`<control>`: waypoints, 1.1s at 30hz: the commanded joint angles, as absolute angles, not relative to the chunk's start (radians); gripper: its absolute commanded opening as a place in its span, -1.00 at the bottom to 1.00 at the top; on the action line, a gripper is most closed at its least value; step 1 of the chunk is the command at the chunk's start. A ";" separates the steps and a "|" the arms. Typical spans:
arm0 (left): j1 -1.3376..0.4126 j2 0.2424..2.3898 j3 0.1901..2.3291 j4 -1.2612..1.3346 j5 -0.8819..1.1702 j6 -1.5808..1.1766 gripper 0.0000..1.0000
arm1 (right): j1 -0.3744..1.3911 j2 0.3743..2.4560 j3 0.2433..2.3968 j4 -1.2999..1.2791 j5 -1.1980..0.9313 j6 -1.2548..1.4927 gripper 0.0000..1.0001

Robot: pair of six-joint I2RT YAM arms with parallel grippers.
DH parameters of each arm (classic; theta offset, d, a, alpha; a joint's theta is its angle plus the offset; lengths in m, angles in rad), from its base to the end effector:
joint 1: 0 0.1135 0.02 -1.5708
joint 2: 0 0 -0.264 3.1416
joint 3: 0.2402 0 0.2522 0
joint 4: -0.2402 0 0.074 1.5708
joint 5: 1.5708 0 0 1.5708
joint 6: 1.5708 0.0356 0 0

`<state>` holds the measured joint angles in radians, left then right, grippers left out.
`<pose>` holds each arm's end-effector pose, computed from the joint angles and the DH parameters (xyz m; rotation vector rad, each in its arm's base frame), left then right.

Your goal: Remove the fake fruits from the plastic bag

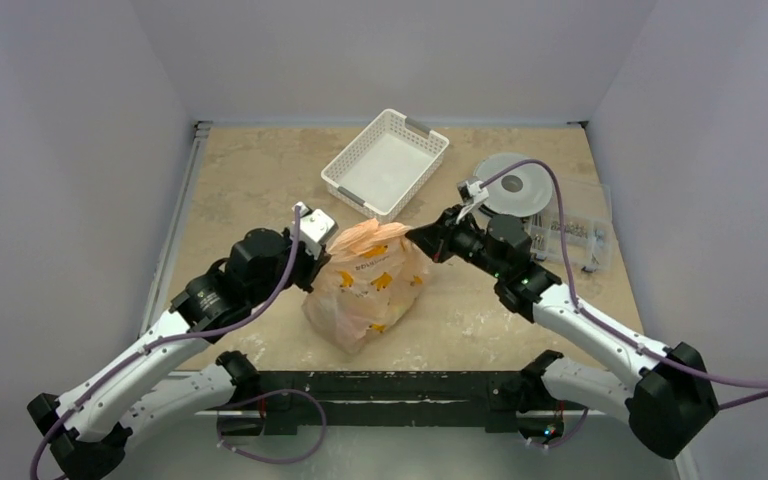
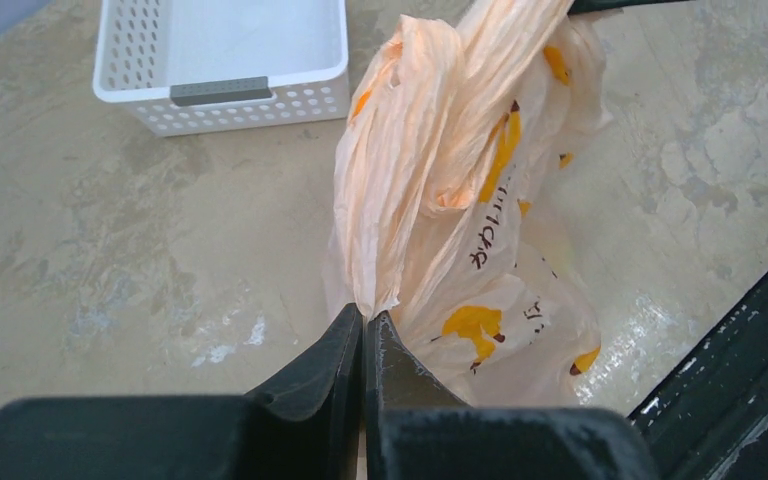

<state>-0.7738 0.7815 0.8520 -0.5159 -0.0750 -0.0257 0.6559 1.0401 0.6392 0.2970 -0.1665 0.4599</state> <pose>0.1246 -0.1180 0.3294 0.7008 1.9176 -0.4305 0.1897 0.1534 0.2895 -0.3047 1.7434 0.9669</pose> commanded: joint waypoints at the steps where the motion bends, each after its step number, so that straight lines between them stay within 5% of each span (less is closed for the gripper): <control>1: -0.776 0.740 0.837 -0.474 -0.167 -0.039 -1.00 | 0.524 1.076 0.598 0.426 -0.624 0.703 -1.00; 7: -0.776 0.720 0.824 -0.458 -0.022 -0.025 -1.00 | 0.509 1.141 0.644 0.457 -0.695 0.733 -1.00; 9: -0.776 0.727 0.827 -0.460 0.032 -0.024 -0.29 | 0.511 1.134 0.668 0.397 -0.675 0.687 -1.00; 11: -0.776 0.736 0.828 -0.453 0.052 -0.029 0.17 | 0.514 1.129 0.685 0.342 -0.662 0.649 -1.00; 17: -0.732 0.803 0.860 -0.428 0.094 -0.037 0.47 | 0.539 1.127 0.668 0.327 -0.658 0.621 -1.00; 18: -0.707 0.817 0.866 -0.416 0.121 -0.050 0.43 | 0.546 1.129 0.667 0.326 -0.654 0.618 -1.00; 22: -0.626 0.806 0.875 -0.400 0.184 -0.085 -0.27 | 0.557 1.108 0.657 0.316 -0.605 0.647 -1.00; 26: -0.615 0.640 0.808 -0.374 0.035 -0.080 -0.99 | 0.479 1.079 0.627 0.231 -0.440 0.938 -1.00; 30: -0.615 0.520 0.756 -0.357 -0.029 -0.073 -1.00 | 0.404 1.091 0.521 0.478 -0.529 1.197 -1.00; 33: -0.616 0.510 0.758 -0.363 -0.009 -0.072 -1.00 | 0.403 1.101 0.586 0.374 -0.477 1.124 -1.00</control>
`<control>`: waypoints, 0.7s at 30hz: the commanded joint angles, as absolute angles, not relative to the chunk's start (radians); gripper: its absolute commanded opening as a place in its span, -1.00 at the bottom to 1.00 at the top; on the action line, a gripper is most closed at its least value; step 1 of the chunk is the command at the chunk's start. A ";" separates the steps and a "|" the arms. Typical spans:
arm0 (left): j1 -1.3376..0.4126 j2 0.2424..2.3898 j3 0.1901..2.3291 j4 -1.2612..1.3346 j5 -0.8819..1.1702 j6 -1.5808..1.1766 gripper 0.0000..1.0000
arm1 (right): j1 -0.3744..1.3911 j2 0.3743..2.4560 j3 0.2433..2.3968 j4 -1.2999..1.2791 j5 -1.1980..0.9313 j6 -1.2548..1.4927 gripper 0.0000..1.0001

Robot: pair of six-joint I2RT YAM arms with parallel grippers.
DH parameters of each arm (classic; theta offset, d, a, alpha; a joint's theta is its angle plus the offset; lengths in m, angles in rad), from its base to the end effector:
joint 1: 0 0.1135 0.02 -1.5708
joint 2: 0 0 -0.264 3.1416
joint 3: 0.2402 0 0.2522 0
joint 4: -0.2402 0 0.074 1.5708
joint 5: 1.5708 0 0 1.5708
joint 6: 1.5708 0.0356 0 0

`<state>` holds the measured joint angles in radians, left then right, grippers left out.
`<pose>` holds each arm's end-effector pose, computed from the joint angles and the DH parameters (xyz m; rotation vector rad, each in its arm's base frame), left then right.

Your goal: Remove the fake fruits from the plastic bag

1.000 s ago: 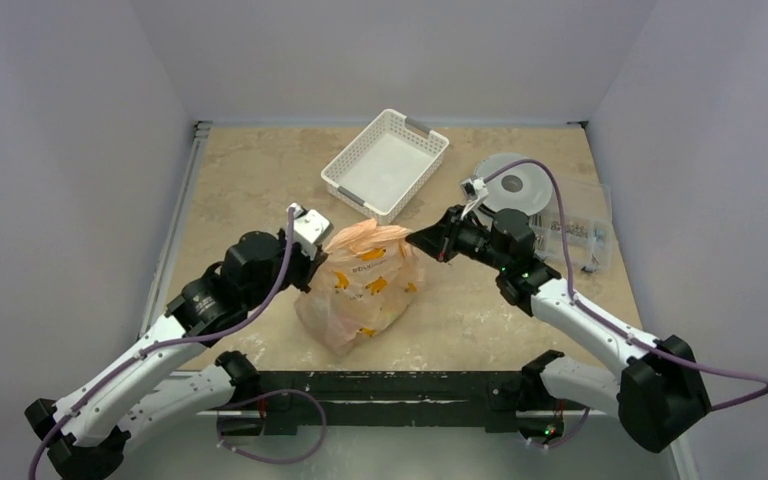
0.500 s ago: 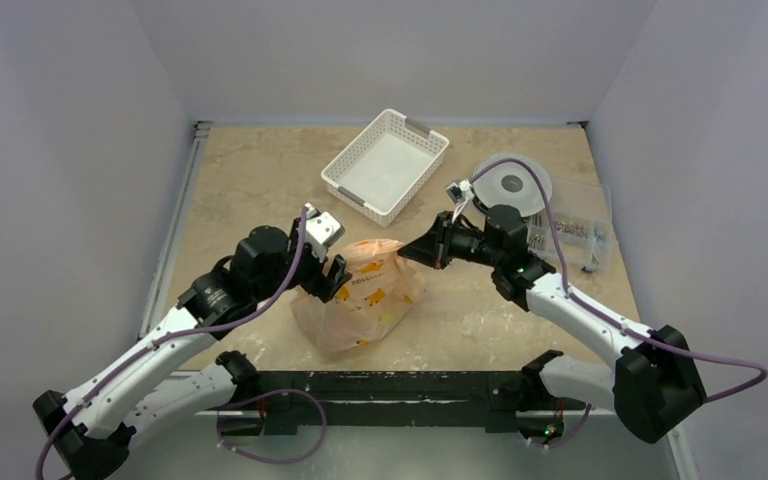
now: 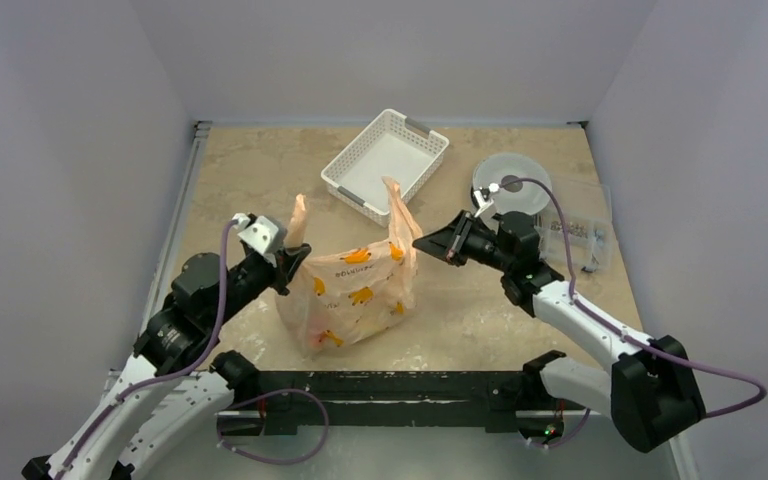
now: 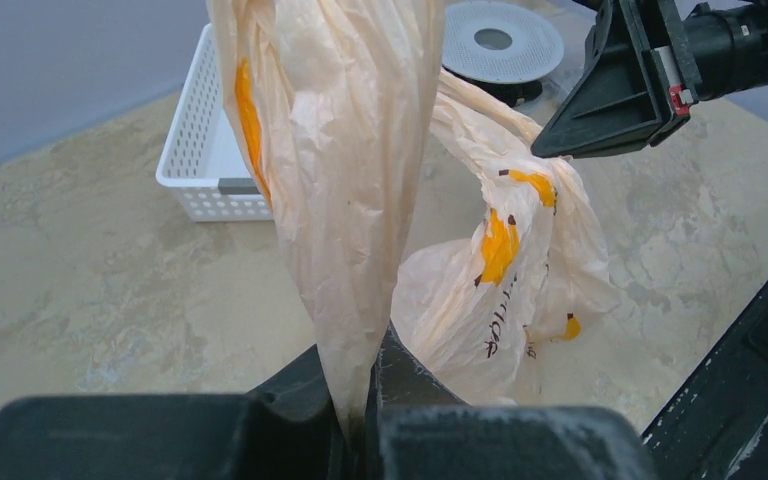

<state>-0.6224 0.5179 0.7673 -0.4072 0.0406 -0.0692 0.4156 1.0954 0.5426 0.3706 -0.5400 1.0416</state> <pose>0.0978 -0.0720 0.3456 0.5097 1.6839 -0.5425 0.2140 0.1144 0.2517 0.1724 1.9867 1.4785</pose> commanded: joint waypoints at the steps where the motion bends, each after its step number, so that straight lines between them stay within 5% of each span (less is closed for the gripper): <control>1: -0.615 0.514 0.763 -0.369 -0.008 -0.069 -1.00 | 0.402 1.111 0.621 0.335 -0.466 1.080 -1.00; 8: -0.614 0.521 0.775 -0.381 0.004 -0.066 -1.00 | 0.536 1.248 0.995 -0.112 -0.339 0.611 -1.00; 18: -0.614 0.464 0.747 -0.367 -0.017 -0.059 -1.00 | 0.582 1.577 1.377 -0.010 -0.480 0.639 -1.00; 21: -0.616 0.512 0.759 -0.373 0.050 -0.059 -1.00 | 0.584 1.634 1.450 -0.194 -0.384 0.586 -0.63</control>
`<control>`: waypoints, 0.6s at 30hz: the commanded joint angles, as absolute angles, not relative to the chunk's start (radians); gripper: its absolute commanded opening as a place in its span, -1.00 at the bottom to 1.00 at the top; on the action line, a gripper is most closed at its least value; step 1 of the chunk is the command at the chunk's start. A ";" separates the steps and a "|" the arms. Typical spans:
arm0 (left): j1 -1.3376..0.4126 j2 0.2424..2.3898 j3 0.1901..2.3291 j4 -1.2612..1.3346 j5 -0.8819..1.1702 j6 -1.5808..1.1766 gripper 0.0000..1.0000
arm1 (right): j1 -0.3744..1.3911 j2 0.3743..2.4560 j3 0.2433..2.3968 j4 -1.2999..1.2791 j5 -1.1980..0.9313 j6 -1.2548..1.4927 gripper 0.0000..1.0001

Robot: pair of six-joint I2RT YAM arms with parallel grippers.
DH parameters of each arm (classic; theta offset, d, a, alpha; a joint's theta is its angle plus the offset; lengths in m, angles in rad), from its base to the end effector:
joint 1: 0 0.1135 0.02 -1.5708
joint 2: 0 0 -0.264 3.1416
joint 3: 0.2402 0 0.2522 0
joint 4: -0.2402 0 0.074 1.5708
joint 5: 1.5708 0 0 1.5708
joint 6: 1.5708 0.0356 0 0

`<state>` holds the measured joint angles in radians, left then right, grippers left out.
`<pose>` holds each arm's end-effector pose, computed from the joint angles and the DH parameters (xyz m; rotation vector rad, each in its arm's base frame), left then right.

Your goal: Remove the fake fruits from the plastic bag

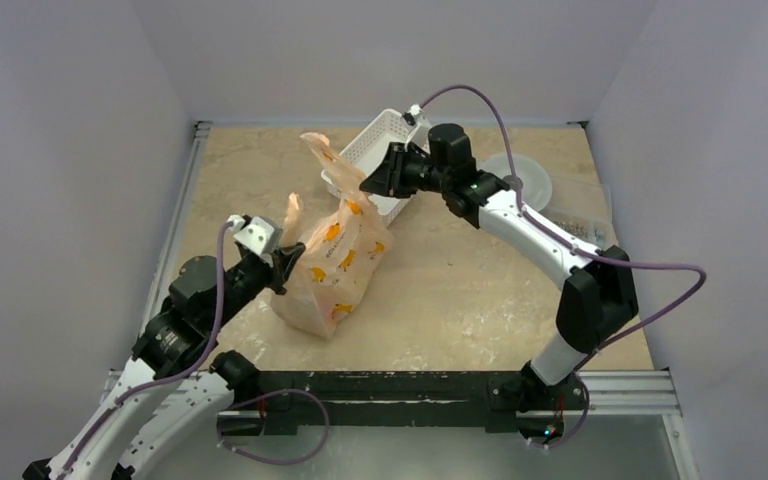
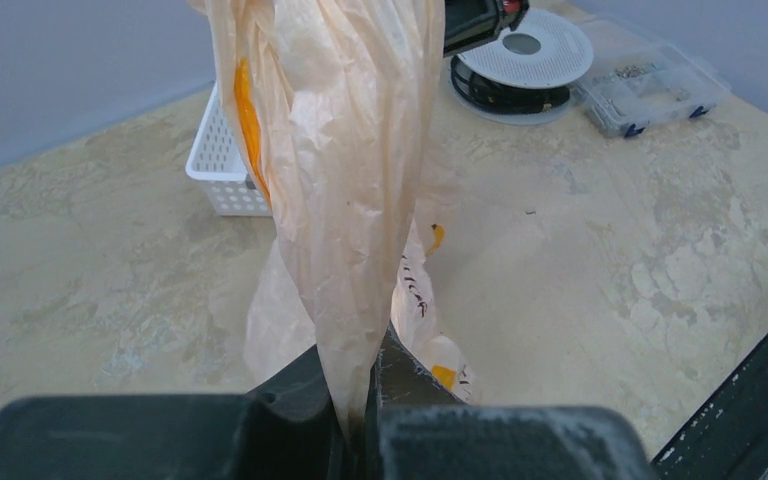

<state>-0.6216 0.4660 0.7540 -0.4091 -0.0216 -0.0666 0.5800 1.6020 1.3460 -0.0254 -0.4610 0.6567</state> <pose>0.0905 -0.0639 0.3460 0.4544 1.6553 -0.4954 0.3110 0.2227 0.3440 -0.2753 2.0076 1.2514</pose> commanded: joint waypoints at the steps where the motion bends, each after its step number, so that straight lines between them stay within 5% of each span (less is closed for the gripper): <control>1: -0.615 0.533 0.764 -0.375 0.072 -0.060 -1.00 | 0.585 1.634 1.454 -0.242 -0.357 0.568 -0.50; 8: -0.616 0.619 0.791 -0.381 0.196 -0.063 -1.00 | 0.611 1.370 1.227 -0.373 -0.059 0.617 0.43; 12: -0.616 0.624 0.793 -0.382 0.220 -0.060 -1.00 | 0.699 1.217 1.055 -0.238 -0.095 0.784 0.55; 18: -0.616 0.620 0.789 -0.383 0.249 -0.058 -1.00 | 0.866 1.350 1.049 -0.048 -0.133 0.971 0.60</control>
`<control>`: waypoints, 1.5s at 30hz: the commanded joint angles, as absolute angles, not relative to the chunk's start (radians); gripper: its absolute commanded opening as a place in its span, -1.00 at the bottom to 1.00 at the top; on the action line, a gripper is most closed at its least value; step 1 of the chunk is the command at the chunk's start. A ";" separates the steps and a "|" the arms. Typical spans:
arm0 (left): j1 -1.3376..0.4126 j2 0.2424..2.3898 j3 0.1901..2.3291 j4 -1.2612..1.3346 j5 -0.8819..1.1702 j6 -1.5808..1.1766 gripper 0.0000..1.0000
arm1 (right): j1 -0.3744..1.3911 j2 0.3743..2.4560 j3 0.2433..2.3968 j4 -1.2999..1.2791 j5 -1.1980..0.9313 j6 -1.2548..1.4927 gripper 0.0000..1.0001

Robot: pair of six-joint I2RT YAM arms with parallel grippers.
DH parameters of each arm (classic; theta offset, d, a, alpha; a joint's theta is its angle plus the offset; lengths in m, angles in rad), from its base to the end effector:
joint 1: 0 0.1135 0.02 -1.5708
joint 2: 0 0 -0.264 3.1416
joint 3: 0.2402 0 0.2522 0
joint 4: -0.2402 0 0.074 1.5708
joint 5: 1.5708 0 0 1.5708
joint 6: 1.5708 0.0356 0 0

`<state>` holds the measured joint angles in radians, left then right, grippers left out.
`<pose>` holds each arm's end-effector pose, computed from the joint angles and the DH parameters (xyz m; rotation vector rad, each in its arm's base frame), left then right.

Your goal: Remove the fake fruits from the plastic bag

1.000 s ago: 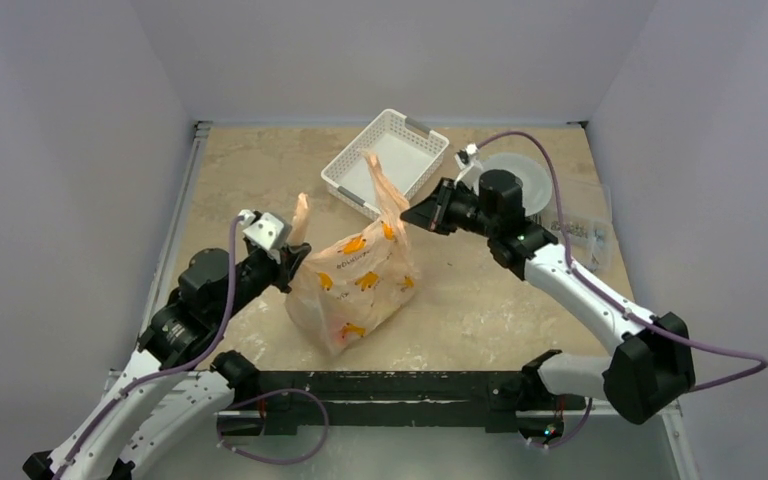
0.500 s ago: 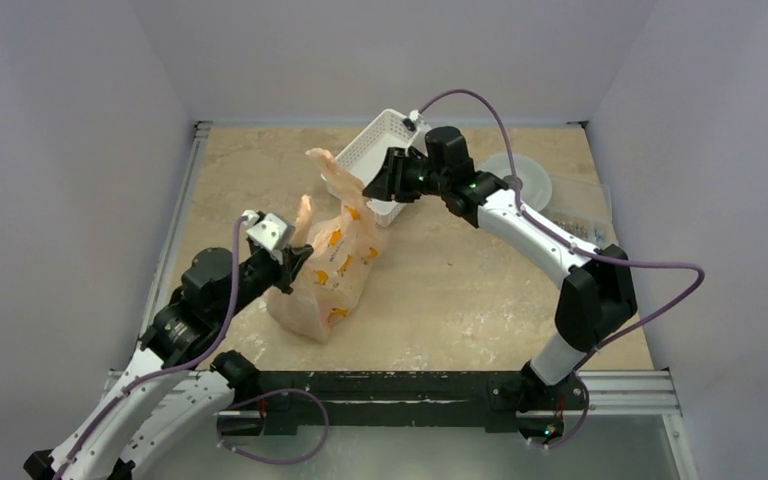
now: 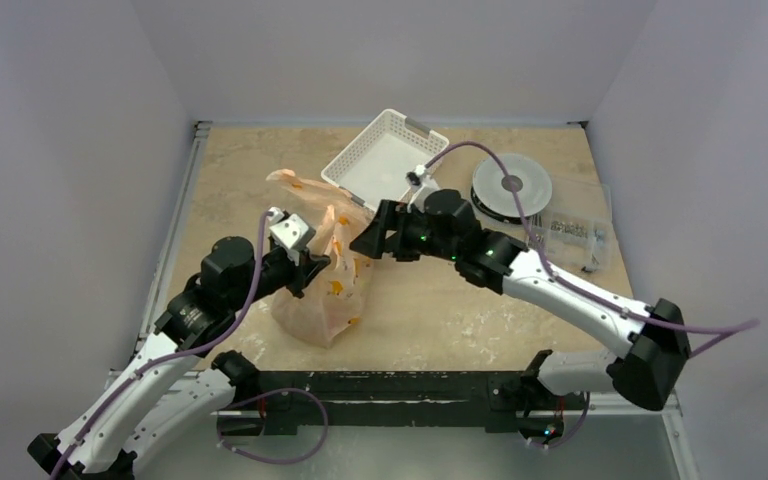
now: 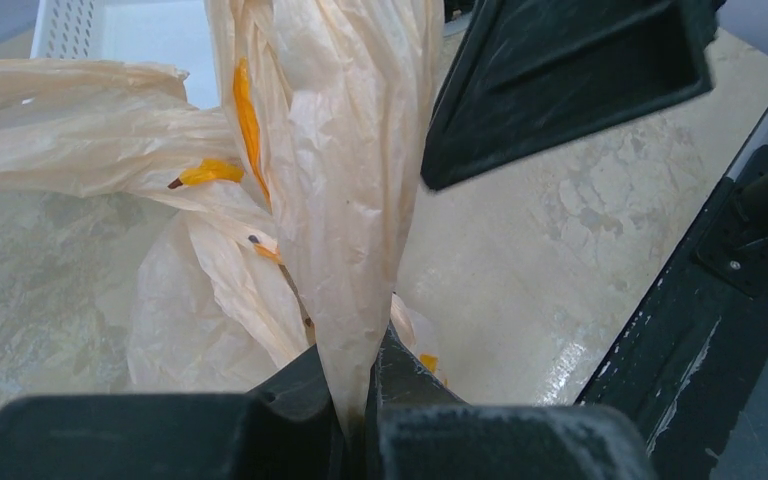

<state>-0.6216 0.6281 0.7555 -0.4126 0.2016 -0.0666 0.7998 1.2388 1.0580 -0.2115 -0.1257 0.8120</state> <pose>0.1147 -0.0909 0.3286 0.6581 1.7857 -0.6601 0.1966 0.2088 0.3363 -0.0774 2.1534 1.1321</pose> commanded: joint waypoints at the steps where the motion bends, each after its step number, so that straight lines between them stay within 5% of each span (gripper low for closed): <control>1: -0.617 0.621 0.789 -0.384 0.252 -0.058 -1.00 | 0.877 1.377 1.060 -0.031 -0.133 0.985 0.61; 5: -0.619 0.618 0.789 -0.387 0.262 -0.055 -1.00 | 0.914 1.460 1.077 0.033 -0.117 1.024 0.60; 8: -0.619 0.611 0.792 -0.390 0.301 -0.050 -0.96 | 0.917 1.464 0.997 0.176 -0.171 1.048 0.39; 10: -0.619 0.604 0.792 -0.388 0.351 -0.050 -0.58 | 0.917 1.432 0.906 0.338 -0.210 1.042 0.09; 13: -0.618 0.614 0.802 -0.397 0.483 -0.054 0.08 | 0.916 1.424 0.840 0.476 -0.264 0.999 -0.63; 16: -0.641 0.667 0.858 -0.473 0.576 -0.085 0.17 | 0.914 1.429 0.857 0.459 -0.248 0.908 -1.00; 25: -0.651 0.608 0.790 -0.572 0.712 -0.461 0.04 | 0.910 1.383 0.874 0.438 -0.177 0.719 -1.00; 34: -0.654 0.447 0.769 -0.823 0.542 -0.605 0.03 | 0.910 1.319 0.876 0.421 -0.124 0.530 -1.00; 42: -0.654 0.471 1.185 -1.144 0.137 -0.438 0.49 | 0.910 1.308 0.836 0.491 -0.167 0.465 -1.00; 45: -0.654 0.483 1.284 -1.166 -0.102 -0.451 0.51 | 0.910 1.303 0.844 0.475 -0.170 0.455 -1.00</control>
